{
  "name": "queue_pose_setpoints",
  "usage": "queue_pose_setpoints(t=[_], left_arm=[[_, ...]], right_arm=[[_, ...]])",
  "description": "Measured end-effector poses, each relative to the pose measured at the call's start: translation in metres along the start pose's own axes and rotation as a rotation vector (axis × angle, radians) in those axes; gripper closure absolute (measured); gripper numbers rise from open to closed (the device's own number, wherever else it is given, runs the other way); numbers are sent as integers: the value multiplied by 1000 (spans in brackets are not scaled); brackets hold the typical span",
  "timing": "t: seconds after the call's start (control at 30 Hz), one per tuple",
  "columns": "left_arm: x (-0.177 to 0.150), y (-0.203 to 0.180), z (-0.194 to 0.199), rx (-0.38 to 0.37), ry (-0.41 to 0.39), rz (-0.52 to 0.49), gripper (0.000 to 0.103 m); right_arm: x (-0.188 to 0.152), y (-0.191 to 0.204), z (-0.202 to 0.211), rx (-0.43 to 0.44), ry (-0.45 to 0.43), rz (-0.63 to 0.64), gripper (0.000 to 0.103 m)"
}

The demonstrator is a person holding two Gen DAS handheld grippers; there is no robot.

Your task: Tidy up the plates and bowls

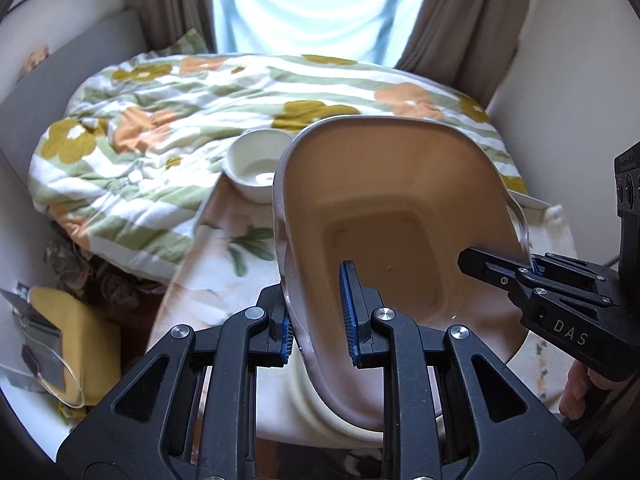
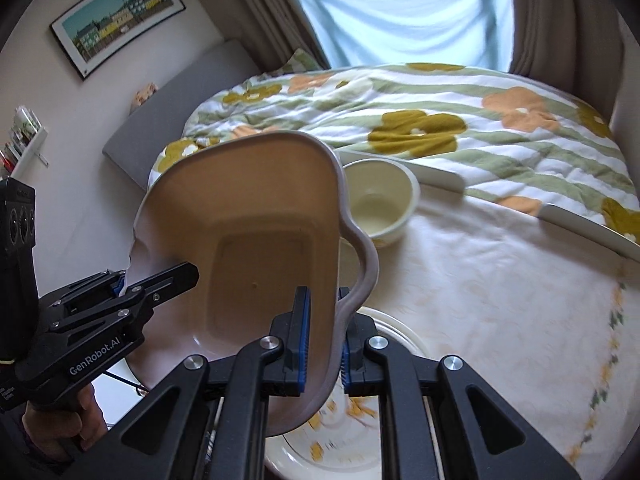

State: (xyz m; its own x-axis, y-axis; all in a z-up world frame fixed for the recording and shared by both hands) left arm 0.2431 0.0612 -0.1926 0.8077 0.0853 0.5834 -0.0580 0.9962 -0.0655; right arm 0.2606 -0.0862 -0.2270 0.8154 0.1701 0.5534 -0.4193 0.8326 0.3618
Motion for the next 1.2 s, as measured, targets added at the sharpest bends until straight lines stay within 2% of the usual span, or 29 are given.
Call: queue_pose_setpoints(t=[0.17,0.33,0.5,0.67,0.8,0.93,1.2], left_arm=[[-11,-77,18,-57,-14,-57,85],[-28,-151,18,-147,8,-121,85],[-42,-220,-3,-230,67,-183,85],[-66,-277,-41,-285,146,-241,85],[-85,-305,-74,-300,199,-295,85],[-98,-315,-97,-298,240,-348,85],[-103,-313,-123,-258,261,-373,85]], right_arm=[[-27,-42,57,-44,-55,-52,91],[-55,-90,102,-116,-92,-119,91],[-82,-137,128,-190,-89,-205,91],[-106,-183,131,-254,-55,-301,91],[-124,-213,117,-278,-21,-362,91],[-139,-233,105,-282,14,-409,91],[-155,-243,99,-300,5,-377,91]])
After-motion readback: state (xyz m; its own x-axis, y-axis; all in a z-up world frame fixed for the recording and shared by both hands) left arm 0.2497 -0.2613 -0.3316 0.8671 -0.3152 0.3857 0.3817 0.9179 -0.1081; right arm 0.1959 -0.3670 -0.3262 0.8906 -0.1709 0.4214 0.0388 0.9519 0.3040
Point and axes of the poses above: each gripper's, at about its wrist camera, not at the fingertips, and z roughly against the way its jaws point, y to its left, x to its top, the point moved 3 cm from there along -z, roughly the way its jaws point, and after that the axes turned 2 degrees about x, right-handed, at the moved point
